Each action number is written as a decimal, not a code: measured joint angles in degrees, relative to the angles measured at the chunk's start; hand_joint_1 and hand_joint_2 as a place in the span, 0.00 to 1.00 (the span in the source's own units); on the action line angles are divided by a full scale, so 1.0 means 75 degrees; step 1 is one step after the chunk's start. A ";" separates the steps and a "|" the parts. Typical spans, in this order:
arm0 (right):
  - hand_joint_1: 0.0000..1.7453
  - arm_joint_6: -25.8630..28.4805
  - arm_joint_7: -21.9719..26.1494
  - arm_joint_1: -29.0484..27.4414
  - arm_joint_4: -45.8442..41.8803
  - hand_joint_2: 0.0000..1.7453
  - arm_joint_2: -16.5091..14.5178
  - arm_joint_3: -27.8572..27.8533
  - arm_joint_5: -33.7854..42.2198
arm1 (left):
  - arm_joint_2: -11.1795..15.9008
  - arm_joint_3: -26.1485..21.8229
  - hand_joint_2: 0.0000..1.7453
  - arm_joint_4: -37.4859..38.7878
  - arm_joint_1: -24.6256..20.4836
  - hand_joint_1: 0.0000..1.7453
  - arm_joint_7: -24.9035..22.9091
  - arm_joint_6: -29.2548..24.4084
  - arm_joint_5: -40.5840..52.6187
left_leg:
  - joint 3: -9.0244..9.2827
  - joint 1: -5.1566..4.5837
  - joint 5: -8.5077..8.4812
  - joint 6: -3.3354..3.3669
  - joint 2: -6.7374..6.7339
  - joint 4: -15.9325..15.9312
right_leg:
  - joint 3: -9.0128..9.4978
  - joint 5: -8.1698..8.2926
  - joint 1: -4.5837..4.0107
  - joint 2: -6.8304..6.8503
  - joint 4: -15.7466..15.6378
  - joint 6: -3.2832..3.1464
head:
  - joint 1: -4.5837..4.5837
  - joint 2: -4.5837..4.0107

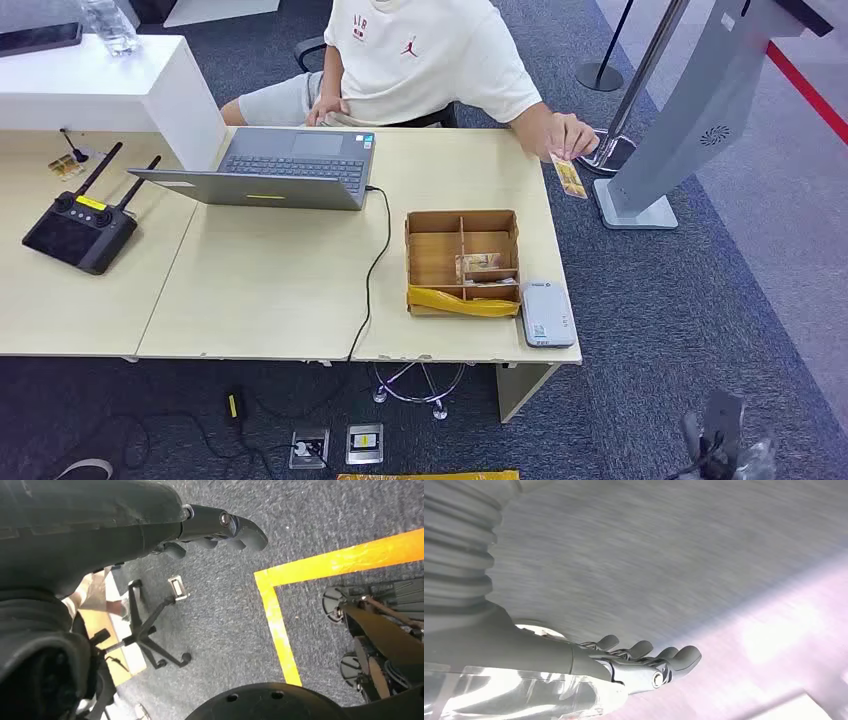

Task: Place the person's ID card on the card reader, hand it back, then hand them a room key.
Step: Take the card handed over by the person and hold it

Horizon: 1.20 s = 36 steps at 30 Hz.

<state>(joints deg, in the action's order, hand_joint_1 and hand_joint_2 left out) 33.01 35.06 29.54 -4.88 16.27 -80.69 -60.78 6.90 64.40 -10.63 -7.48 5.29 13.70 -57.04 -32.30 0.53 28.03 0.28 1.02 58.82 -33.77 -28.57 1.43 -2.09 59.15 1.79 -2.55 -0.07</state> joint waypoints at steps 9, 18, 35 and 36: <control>0.00 0.0405 -0.8668 -0.2148 -0.5653 1.00 0.0885 0.3514 0.4388 | -0.0046 0.0031 0.00 -0.0003 0.0127 0.00 0.0060 0.0005 0.0082 | -0.0090 -0.0161 0.0121 0.0049 -0.0208 -0.0026 | -0.0036 -0.0059 0.0180 -0.0259 0.0104 0.0059 | -0.0034 0.0000; 0.00 0.0387 -0.9201 -0.2352 -1.0100 1.00 0.2275 0.7454 0.2358 | -0.0095 0.0172 0.00 -0.0044 -0.0153 0.00 0.0090 -0.0008 0.0351 | -0.0022 -0.0146 0.0102 0.0076 -0.0073 -0.0026 | 0.0074 -0.0096 0.0155 -0.0103 0.0091 0.0078 | 0.0020 0.0000; 0.00 -0.0921 -0.9004 -0.0633 -1.2393 1.00 0.2857 1.2652 0.1595 | -0.0185 0.0347 0.00 -0.0150 -0.0167 0.00 0.0105 0.0003 0.0481 | -0.0064 -0.0063 0.0075 0.0049 0.0131 -0.0023 | 0.0104 -0.0130 0.0070 0.0094 0.0062 0.0037 | 0.0013 0.0000; 0.00 -0.1136 -0.8941 -0.0507 -1.2393 1.00 0.2857 1.2904 0.1535 | -0.0186 0.0351 0.00 -0.0150 -0.0171 0.00 0.0105 0.0003 0.0492 | -0.0065 -0.0062 0.0075 0.0049 0.0131 -0.0023 | 0.0104 -0.0130 0.0070 0.0094 0.0062 0.0037 | 0.0013 0.0000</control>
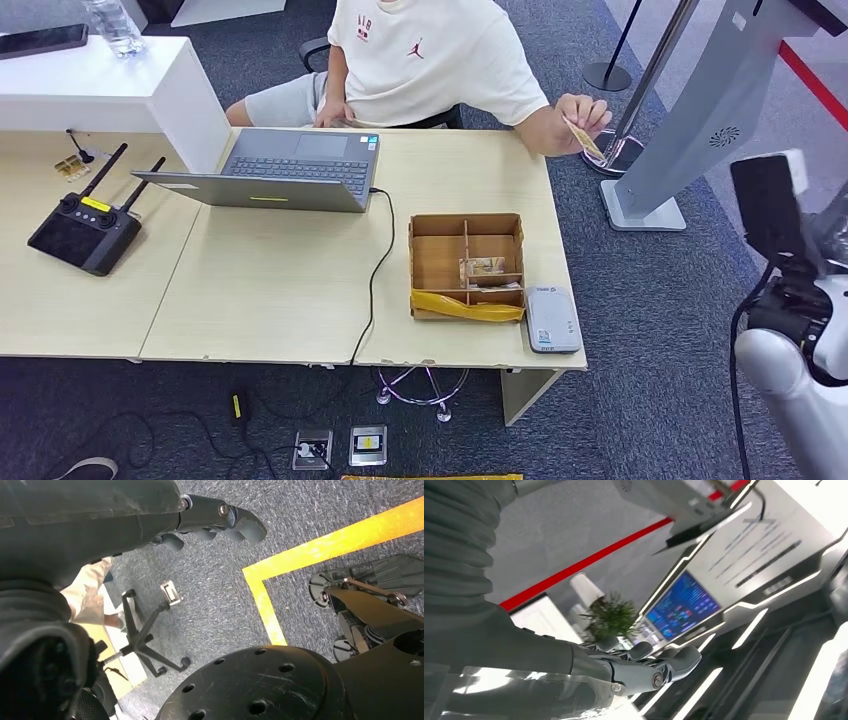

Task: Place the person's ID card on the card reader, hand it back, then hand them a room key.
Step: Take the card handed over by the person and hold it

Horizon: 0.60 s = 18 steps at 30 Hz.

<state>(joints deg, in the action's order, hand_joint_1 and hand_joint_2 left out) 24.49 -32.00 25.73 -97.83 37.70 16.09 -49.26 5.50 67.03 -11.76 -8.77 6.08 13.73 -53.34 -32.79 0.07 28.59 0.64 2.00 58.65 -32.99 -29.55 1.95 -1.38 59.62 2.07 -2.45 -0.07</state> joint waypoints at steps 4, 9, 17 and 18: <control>0.00 -0.0958 0.0243 0.0536 0.0015 1.00 -0.0065 0.1128 -0.0314 | -0.0004 0.0037 0.00 -0.0001 -0.0042 0.00 0.0000 0.0000 0.0053 | -0.0001 0.0004 0.0000 -0.0001 0.0001 -0.0001 | 0.0001 -0.0001 -0.0005 0.0002 0.0000 -0.0001 | 0.0000 0.0000; 0.00 -0.1459 0.0445 0.1101 0.0196 1.00 -0.0317 0.2495 -0.0450 | -0.0008 0.0058 0.00 -0.0003 -0.0074 0.00 0.0000 0.0000 0.0066 | -0.0001 0.0012 0.0000 -0.0004 0.0002 -0.0001 | 0.0000 -0.0004 -0.0012 0.0002 0.0001 -0.0006 | 0.0000 0.0000; 0.00 -0.1516 0.0738 0.1518 0.0803 1.00 -0.0804 0.3732 -0.0271 | 0.0018 0.0061 0.00 -0.0003 -0.0117 0.00 -0.0001 0.0000 0.0088 | 0.0001 0.0016 0.0008 -0.0016 0.0001 0.0000 | 0.0000 -0.0013 -0.0016 0.0001 0.0001 -0.0021 | 0.0000 0.0000; 0.00 -0.1519 0.0748 0.1550 0.0863 1.00 -0.0850 0.3829 -0.0262 | 0.0023 0.0061 0.00 -0.0003 -0.0122 0.00 -0.0001 0.0000 0.0089 | 0.0002 0.0016 0.0009 -0.0016 0.0002 0.0000 | 0.0000 -0.0014 -0.0016 0.0001 0.0001 -0.0021 | -0.0001 0.0000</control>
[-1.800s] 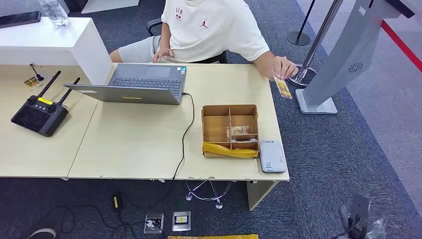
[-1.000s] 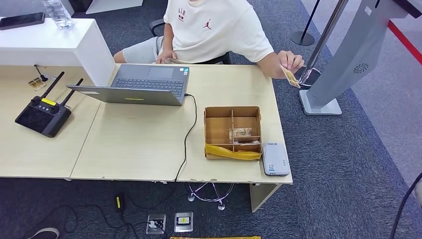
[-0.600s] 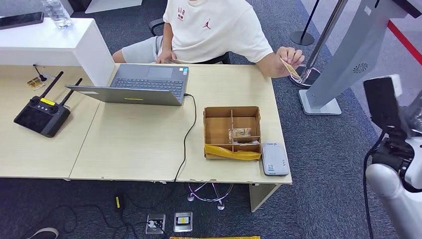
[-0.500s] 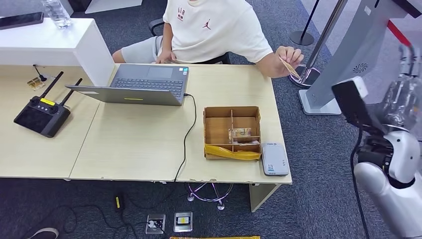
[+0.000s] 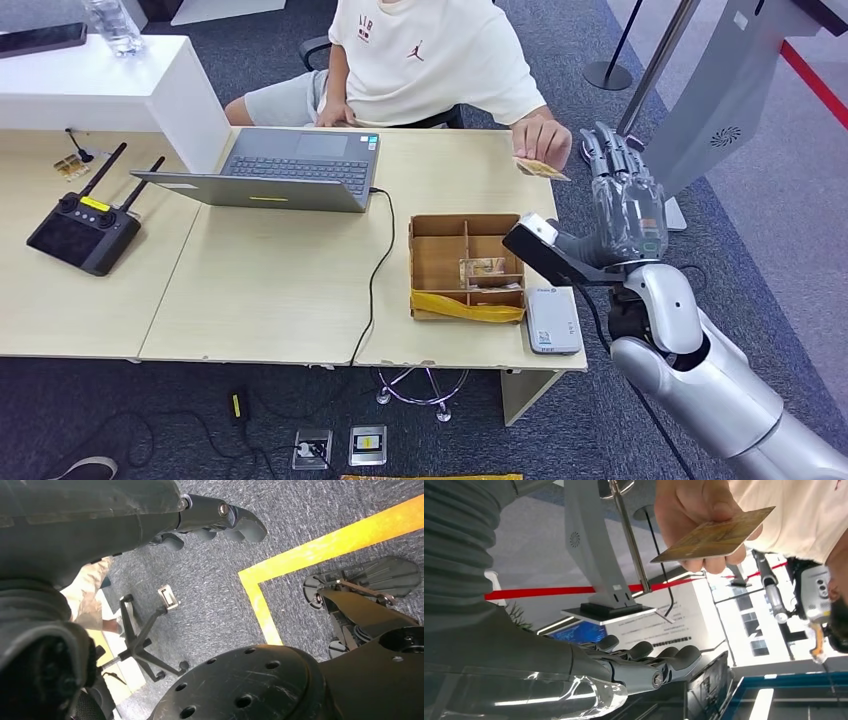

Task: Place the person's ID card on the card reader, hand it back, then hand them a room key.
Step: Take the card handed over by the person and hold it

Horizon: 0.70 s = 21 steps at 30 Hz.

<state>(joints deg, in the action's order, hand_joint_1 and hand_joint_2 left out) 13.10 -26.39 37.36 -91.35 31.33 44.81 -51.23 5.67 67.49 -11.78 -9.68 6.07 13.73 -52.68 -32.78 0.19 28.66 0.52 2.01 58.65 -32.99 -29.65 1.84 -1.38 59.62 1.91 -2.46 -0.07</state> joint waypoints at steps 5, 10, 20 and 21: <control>0.00 -0.0001 0.0007 0.0136 0.0245 1.00 -0.0161 0.0385 0.0028 | 0.0008 0.0000 0.00 0.0000 -0.0001 0.00 0.0001 0.0000 -0.0004 | 0.0002 0.0003 0.0003 -0.0005 -0.0002 0.0000 | -0.0001 -0.0001 -0.0002 -0.0002 0.0000 -0.0002 | 0.0000 0.0000; 0.00 0.0006 0.0119 0.0277 0.0524 1.00 -0.0336 0.0695 0.0087 | 0.0013 0.0000 0.00 0.0000 0.0002 0.00 0.0000 0.0000 -0.0039 | 0.0002 0.0006 0.0004 -0.0006 -0.0002 0.0000 | 0.0000 -0.0001 -0.0005 -0.0002 0.0000 -0.0002 | -0.0001 0.0000; 0.55 0.0214 0.0241 0.0563 0.1090 1.00 -0.0684 0.1118 0.0244 | 0.0031 0.0000 0.00 0.0000 0.0030 0.00 0.0004 0.0000 -0.0151 | 0.0002 0.0008 0.0004 -0.0006 -0.0002 0.0000 | 0.0000 -0.0002 -0.0008 -0.0003 0.0000 -0.0003 | -0.0001 0.0000; 0.80 0.0239 0.0253 0.0589 0.1137 1.00 -0.0710 0.1159 0.0273 | 0.0031 0.0000 0.00 0.0000 0.0032 0.00 0.0006 0.0000 -0.0157 | 0.0002 0.0008 0.0004 -0.0006 -0.0002 0.0000 | 0.0000 -0.0002 -0.0008 -0.0003 0.0000 -0.0003 | -0.0001 0.0000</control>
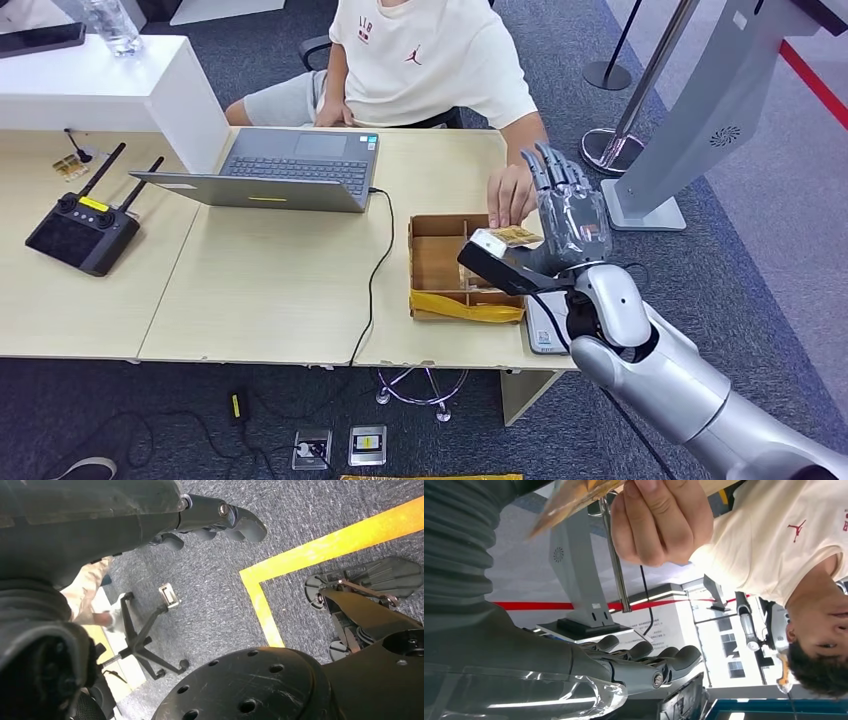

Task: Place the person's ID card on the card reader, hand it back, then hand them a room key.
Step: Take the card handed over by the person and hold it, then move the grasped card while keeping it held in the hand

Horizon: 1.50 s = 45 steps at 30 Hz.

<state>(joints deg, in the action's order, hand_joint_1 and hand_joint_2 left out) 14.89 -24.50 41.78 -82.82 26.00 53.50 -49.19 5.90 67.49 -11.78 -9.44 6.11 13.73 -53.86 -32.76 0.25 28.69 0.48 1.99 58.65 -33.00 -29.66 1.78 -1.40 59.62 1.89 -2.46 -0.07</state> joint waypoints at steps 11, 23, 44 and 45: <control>1.00 0.0171 0.0031 0.0185 0.0377 1.00 -0.0158 0.0353 0.0260 | 0.0000 0.0000 0.00 -0.0015 0.0022 0.00 0.0031 0.0000 -0.0003 | 0.0002 0.0000 0.0000 0.0000 -0.0003 0.0000 | 0.0000 0.0000 0.0000 -0.0001 0.0000 0.0000 | 0.0000 0.0000; 1.00 0.0168 0.0028 0.0373 0.0536 1.00 -0.0186 0.0469 0.0330 | 0.0000 0.0000 0.00 -0.0022 0.0061 0.00 0.0057 0.0000 -0.0011 | 0.0003 0.0000 0.0001 -0.0001 -0.0005 0.0000 | -0.0001 0.0000 -0.0001 -0.0003 -0.0001 -0.0001 | -0.0001 0.0000; 1.00 0.0163 -0.0067 0.0346 0.0597 1.00 -0.0190 0.0472 0.0513 | 0.0000 -0.0011 0.00 -0.0020 0.0079 0.00 0.0146 0.0000 -0.0124 | 0.0041 0.0001 0.0001 -0.0002 -0.0014 0.0001 | -0.0006 0.0000 -0.0001 -0.0017 -0.0001 -0.0001 | 0.0001 0.0000; 1.00 0.0145 -0.0118 0.0310 0.0607 1.00 -0.0158 0.0471 0.0557 | -0.0001 -0.0018 0.00 -0.0021 0.0094 0.00 0.0167 0.0000 -0.0170 | 0.0072 0.0001 -0.0001 -0.0003 -0.0014 0.0002 | -0.0009 0.0001 -0.0001 -0.0017 -0.0001 -0.0001 | 0.0001 0.0000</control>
<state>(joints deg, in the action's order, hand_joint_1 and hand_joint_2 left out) 15.98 -25.38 44.10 -78.27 24.81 57.04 -45.00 5.89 67.36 -11.94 -8.74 7.36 13.73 -55.13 -32.22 0.26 28.68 0.45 1.88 58.66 -33.07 -29.65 1.77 -1.53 59.61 1.88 -2.45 -0.07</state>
